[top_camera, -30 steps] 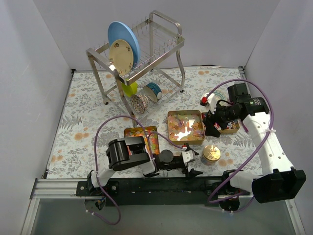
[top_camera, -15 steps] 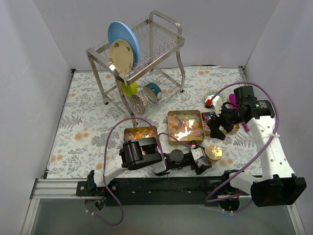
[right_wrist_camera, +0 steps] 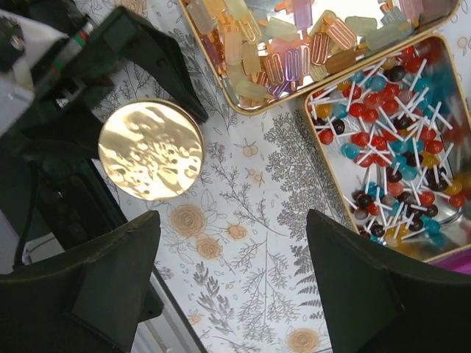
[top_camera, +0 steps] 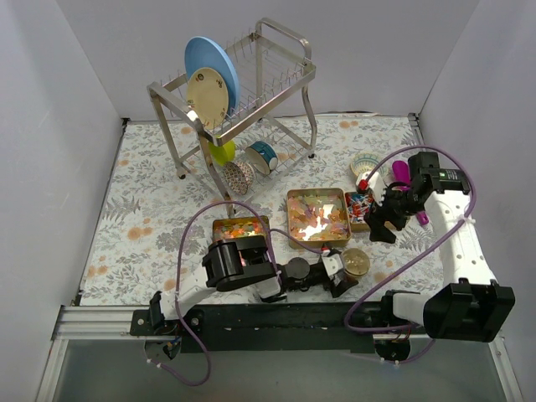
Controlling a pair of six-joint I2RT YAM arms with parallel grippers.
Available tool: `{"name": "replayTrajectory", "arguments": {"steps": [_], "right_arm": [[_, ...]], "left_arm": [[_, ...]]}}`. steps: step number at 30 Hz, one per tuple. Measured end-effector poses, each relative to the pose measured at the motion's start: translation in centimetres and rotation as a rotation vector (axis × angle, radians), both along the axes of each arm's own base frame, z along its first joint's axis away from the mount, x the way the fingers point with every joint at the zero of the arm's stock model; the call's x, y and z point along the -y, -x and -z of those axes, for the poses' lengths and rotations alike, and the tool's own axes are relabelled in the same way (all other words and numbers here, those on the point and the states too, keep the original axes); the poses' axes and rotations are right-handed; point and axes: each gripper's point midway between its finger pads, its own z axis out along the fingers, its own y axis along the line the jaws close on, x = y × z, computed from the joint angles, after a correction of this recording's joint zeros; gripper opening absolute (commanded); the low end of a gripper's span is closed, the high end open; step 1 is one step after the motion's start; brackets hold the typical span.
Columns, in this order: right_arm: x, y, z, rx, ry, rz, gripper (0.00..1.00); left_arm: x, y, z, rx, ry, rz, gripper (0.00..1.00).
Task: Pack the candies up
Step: Move the packing bottle to the center of the board.
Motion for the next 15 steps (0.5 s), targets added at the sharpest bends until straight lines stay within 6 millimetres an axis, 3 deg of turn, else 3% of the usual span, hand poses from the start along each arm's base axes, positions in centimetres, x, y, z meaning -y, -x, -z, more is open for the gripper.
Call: {"name": "replayTrajectory", "arguments": {"steps": [4, 8, 12, 15], "right_arm": [[-0.6, -0.2, 1.4, -0.012, 0.0, -0.107, 0.77], [-3.1, 2.0, 3.7, -0.066, -0.012, -0.287, 0.67], [-5.5, 4.7, 5.1, -0.122, -0.051, -0.422, 0.63], [-6.7, 5.9, 5.6, -0.126, -0.083, -0.47, 0.57]], "left_arm": [[-3.0, 0.5, 0.1, -0.023, -0.044, 0.007, 0.67], [-5.5, 1.2, 0.4, -0.039, -0.077, 0.024, 0.66], [-6.1, 1.5, 0.4, -0.042, -0.085, 0.026, 0.64], [-6.1, 1.4, 0.4, -0.044, -0.085, 0.021, 0.54]]}}
